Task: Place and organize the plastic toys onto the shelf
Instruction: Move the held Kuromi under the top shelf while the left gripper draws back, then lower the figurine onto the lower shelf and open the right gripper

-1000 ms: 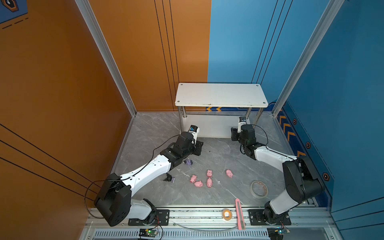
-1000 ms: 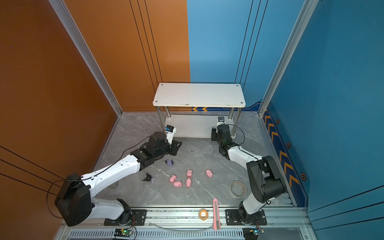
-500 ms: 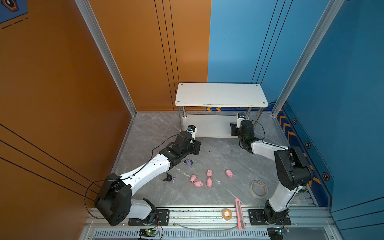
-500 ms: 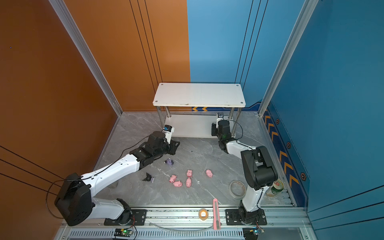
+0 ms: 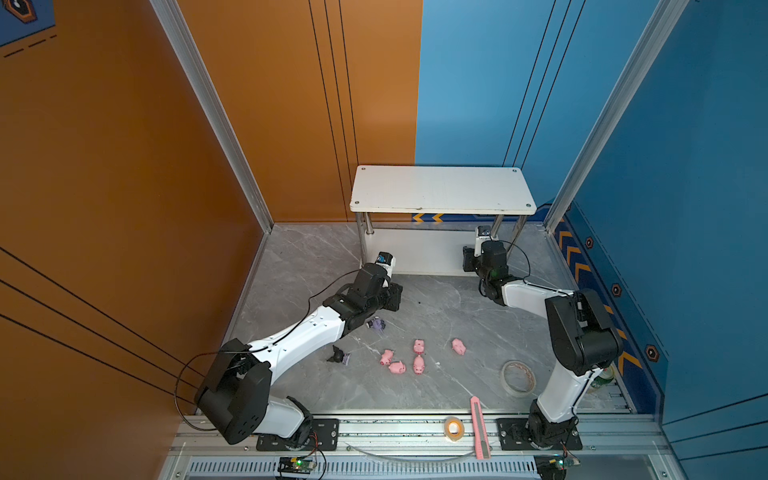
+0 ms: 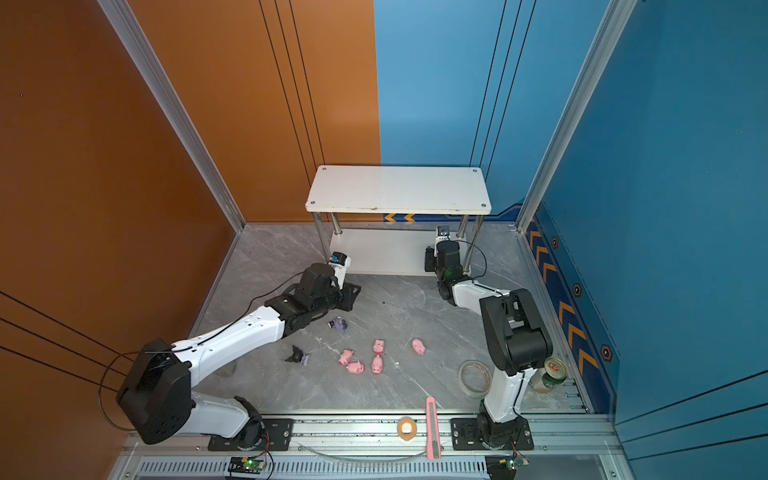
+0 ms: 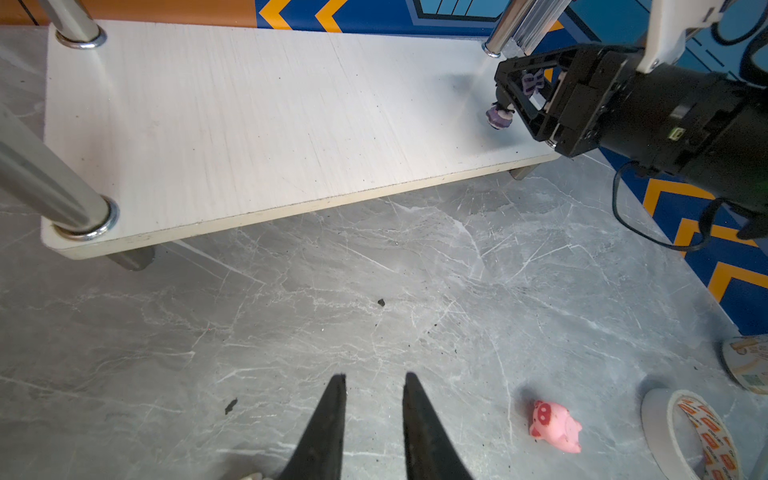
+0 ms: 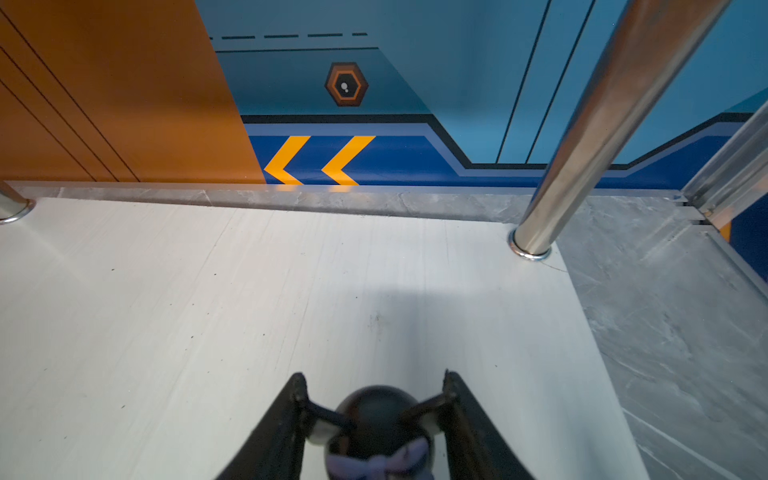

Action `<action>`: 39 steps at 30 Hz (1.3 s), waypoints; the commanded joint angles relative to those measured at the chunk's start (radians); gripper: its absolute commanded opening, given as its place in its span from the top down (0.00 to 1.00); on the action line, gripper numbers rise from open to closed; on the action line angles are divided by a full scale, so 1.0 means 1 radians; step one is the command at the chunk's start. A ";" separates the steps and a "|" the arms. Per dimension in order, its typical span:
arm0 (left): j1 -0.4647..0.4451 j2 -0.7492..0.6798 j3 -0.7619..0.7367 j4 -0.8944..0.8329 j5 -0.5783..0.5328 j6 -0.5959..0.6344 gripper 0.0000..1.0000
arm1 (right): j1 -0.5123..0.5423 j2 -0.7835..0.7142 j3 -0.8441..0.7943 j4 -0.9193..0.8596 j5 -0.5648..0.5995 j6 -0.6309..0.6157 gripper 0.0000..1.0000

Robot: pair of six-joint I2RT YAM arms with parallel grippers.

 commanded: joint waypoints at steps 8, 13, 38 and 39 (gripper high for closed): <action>0.011 -0.005 0.018 -0.004 0.003 -0.008 0.74 | 0.006 0.024 -0.015 0.032 0.092 0.070 0.94; 0.011 0.000 0.018 -0.003 0.004 -0.008 0.74 | 0.010 0.042 -0.019 0.033 0.095 0.081 0.90; 0.013 -0.002 0.011 0.000 0.007 -0.013 0.74 | 0.028 0.021 -0.114 0.127 0.116 0.089 0.60; 0.013 -0.004 0.011 -0.001 0.004 -0.013 0.74 | 0.029 0.021 -0.114 0.126 0.116 0.091 0.58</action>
